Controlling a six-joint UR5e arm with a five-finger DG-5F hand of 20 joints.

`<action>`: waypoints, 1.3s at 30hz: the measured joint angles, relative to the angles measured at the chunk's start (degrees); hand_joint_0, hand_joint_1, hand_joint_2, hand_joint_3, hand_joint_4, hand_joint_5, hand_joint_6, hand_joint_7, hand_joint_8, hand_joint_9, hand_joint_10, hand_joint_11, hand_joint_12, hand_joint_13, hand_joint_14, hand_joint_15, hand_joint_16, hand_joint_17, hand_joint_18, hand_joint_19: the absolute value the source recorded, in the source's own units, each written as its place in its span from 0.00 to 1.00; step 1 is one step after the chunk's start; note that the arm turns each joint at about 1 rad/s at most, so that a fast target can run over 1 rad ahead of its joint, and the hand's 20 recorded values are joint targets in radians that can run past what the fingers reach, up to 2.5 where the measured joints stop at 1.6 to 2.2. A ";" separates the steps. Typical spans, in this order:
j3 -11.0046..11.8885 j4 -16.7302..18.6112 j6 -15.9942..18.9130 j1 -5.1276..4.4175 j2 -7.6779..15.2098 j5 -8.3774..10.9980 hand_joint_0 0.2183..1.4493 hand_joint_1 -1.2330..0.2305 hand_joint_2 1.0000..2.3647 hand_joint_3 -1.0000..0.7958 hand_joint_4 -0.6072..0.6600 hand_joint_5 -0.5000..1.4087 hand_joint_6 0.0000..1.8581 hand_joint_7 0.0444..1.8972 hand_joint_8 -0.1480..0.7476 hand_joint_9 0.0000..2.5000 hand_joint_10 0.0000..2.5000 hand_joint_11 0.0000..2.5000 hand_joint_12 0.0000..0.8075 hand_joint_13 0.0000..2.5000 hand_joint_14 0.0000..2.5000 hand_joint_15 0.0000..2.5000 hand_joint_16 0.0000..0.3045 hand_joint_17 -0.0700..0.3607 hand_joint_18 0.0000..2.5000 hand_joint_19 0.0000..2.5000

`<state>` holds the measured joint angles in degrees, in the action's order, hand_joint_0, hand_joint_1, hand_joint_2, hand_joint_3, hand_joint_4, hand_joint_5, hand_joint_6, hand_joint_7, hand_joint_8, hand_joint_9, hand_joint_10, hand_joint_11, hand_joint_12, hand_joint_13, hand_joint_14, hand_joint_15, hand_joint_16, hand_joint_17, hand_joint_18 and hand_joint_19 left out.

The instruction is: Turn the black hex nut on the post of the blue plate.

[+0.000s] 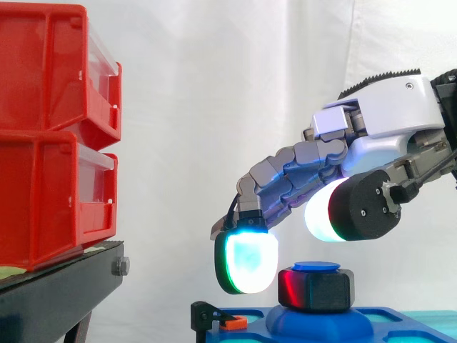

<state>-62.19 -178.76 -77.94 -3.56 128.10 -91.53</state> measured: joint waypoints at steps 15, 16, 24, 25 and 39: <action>-0.09 -1.21 -0.30 1.32 0.02 -0.71 0.22 0.61 0.00 0.28 0.64 0.16 0.27 0.54 0.44 0.14 0.00 0.02 0.43 0.14 0.00 0.03 0.18 0.45 0.07 0.06; -0.09 -1.38 -0.41 1.50 0.00 -0.89 0.22 0.61 0.00 0.28 0.64 0.16 0.27 0.54 0.44 0.14 0.00 0.02 0.43 0.14 0.00 0.03 0.18 0.45 0.07 0.06; -0.11 -2.33 -1.50 3.37 -0.01 -3.48 0.23 0.61 0.00 0.28 0.64 0.16 0.27 0.54 0.44 0.14 0.00 0.02 0.42 0.14 0.00 0.03 0.18 0.44 0.07 0.06; -0.11 -2.27 -1.64 3.59 -0.02 -3.73 0.23 0.61 0.00 0.28 0.64 0.16 0.27 0.54 0.44 0.14 0.00 0.02 0.42 0.14 0.00 0.03 0.18 0.44 0.07 0.06; -0.07 -0.97 -2.25 5.60 -0.02 -7.10 0.22 0.61 0.00 0.28 0.64 0.16 0.27 0.54 0.44 0.14 0.00 0.01 0.41 0.14 0.00 0.03 0.18 0.44 0.07 0.06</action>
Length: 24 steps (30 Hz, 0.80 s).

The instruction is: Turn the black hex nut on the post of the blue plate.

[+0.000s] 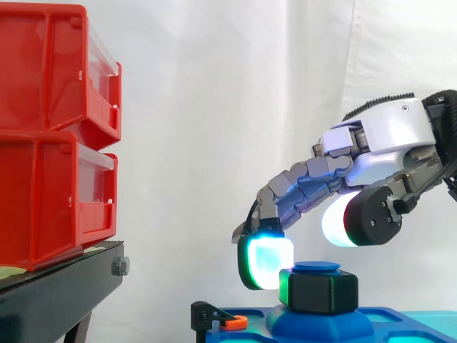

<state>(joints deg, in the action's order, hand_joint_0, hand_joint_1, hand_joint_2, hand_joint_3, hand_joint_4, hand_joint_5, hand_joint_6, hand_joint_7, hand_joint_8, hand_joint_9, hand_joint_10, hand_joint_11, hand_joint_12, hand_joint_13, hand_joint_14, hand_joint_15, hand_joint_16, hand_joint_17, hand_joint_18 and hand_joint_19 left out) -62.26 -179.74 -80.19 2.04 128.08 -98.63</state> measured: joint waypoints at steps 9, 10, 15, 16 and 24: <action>0.03 3.50 0.41 -1.17 0.05 0.17 0.22 0.61 0.00 0.28 0.64 0.16 0.27 0.54 0.44 0.14 0.00 0.02 0.41 0.14 0.00 0.03 0.18 0.44 0.06 0.06; 0.03 3.92 0.48 -1.38 0.05 0.26 0.22 0.61 0.00 0.28 0.64 0.16 0.27 0.54 0.44 0.14 0.00 0.02 0.41 0.14 0.00 0.03 0.18 0.44 0.06 0.06; 0.16 5.75 0.84 -2.63 0.07 1.39 0.22 0.61 0.00 0.28 0.64 0.16 0.27 0.54 0.44 0.14 0.00 0.01 0.42 0.13 0.00 0.03 0.18 0.44 0.06 0.06; 0.22 6.05 0.86 -2.79 0.06 1.52 0.22 0.61 0.00 0.28 0.64 0.16 0.27 0.54 0.44 0.14 0.00 0.01 0.42 0.13 0.00 0.03 0.18 0.44 0.06 0.06; 0.53 7.03 0.83 -3.74 0.18 2.58 0.22 0.62 0.00 0.28 0.64 0.16 0.27 0.54 0.44 0.14 0.00 0.01 0.42 0.13 0.00 0.03 0.18 0.44 0.05 0.06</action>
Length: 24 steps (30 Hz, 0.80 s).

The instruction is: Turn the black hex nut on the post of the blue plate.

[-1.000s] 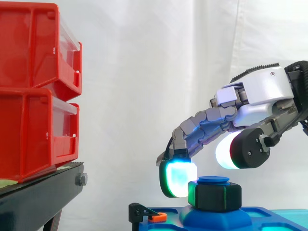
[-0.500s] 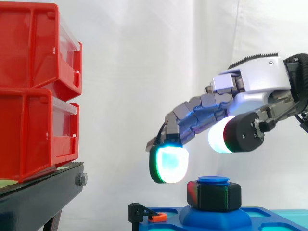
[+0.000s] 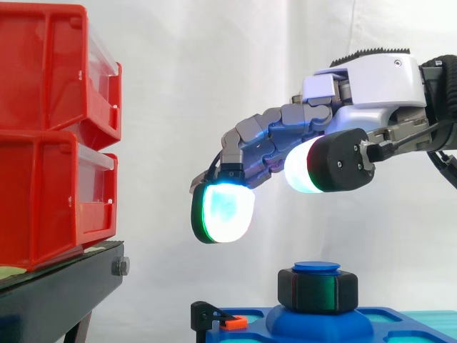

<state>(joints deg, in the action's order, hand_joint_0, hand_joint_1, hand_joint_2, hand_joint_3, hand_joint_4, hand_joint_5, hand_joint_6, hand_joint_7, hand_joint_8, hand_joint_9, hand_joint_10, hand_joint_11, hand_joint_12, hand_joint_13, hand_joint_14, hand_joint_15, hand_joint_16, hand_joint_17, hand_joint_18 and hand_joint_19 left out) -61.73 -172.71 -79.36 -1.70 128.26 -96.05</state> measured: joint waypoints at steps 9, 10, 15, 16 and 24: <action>0.10 -1.06 1.37 -0.73 1.57 -0.39 0.13 0.55 0.00 0.28 0.67 0.16 0.27 0.54 0.48 0.13 0.00 0.02 0.50 0.12 0.00 0.03 0.21 0.50 0.05 0.05; 0.10 -1.31 1.47 -0.74 1.63 -0.54 0.12 0.53 0.00 0.28 0.67 0.16 0.27 0.54 0.49 0.13 0.00 0.02 0.50 0.12 0.00 0.03 0.21 0.50 0.05 0.05; 0.11 -3.24 1.64 -0.51 1.71 -1.00 0.11 0.47 0.00 0.28 0.67 0.15 0.27 0.54 0.48 0.12 0.00 0.02 0.51 0.11 0.00 0.03 0.22 0.51 0.05 0.05; 0.11 -3.47 1.65 -0.41 1.71 -1.13 0.11 0.45 0.00 0.28 0.67 0.15 0.27 0.53 0.48 0.11 0.00 0.02 0.51 0.11 0.00 0.03 0.22 0.51 0.04 0.05; 0.12 -4.57 1.66 0.67 1.69 -4.03 0.12 0.48 0.00 0.28 0.68 0.15 0.27 0.53 0.47 0.11 0.00 0.02 0.51 0.11 0.00 0.03 0.22 0.51 0.04 0.05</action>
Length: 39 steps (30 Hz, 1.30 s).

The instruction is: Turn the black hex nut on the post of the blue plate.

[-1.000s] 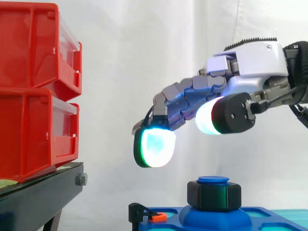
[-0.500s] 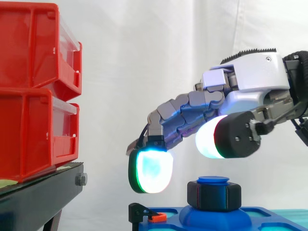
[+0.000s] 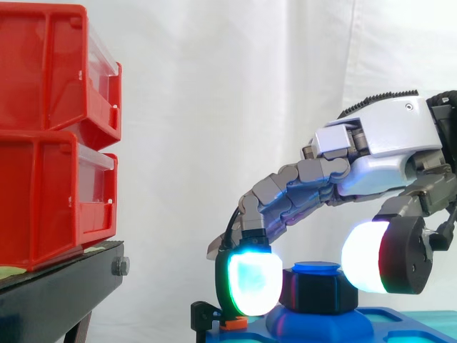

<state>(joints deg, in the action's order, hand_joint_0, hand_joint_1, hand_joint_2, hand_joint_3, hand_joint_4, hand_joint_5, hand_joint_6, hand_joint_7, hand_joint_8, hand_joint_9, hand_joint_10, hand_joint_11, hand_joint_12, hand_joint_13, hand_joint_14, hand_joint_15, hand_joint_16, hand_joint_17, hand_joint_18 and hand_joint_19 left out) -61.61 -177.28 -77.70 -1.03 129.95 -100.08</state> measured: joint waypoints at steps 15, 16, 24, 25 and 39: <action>0.67 -0.47 -0.92 1.72 -0.02 -1.86 0.14 0.51 0.00 0.28 0.67 0.16 0.27 0.53 0.47 0.11 0.00 0.02 0.50 0.11 0.00 0.03 0.21 0.50 0.04 0.05; 0.69 -0.49 -0.98 1.87 -0.02 -2.00 0.14 0.51 0.00 0.28 0.67 0.16 0.27 0.53 0.47 0.11 0.00 0.02 0.50 0.11 0.00 0.03 0.21 0.50 0.04 0.05; 0.71 -0.55 -1.52 2.82 -0.02 -3.28 0.14 0.52 0.00 0.28 0.67 0.16 0.27 0.53 0.47 0.11 0.00 0.01 0.50 0.11 0.00 0.03 0.21 0.50 0.04 0.05; 0.71 -0.54 -1.64 2.94 -0.02 -3.36 0.14 0.52 0.00 0.28 0.67 0.16 0.27 0.53 0.47 0.11 0.00 0.02 0.50 0.11 0.00 0.03 0.21 0.50 0.04 0.05; 0.74 -1.46 -4.09 5.56 -0.01 -5.41 0.14 0.52 0.00 0.28 0.67 0.16 0.27 0.53 0.47 0.11 0.00 0.02 0.49 0.11 0.00 0.03 0.21 0.50 0.04 0.05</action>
<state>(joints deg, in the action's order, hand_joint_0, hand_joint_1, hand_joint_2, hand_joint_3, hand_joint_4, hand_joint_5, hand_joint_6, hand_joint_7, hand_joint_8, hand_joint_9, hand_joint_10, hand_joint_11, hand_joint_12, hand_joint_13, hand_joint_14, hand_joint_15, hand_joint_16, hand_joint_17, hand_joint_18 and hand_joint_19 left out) -60.88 -178.74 -81.78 4.52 129.94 -105.49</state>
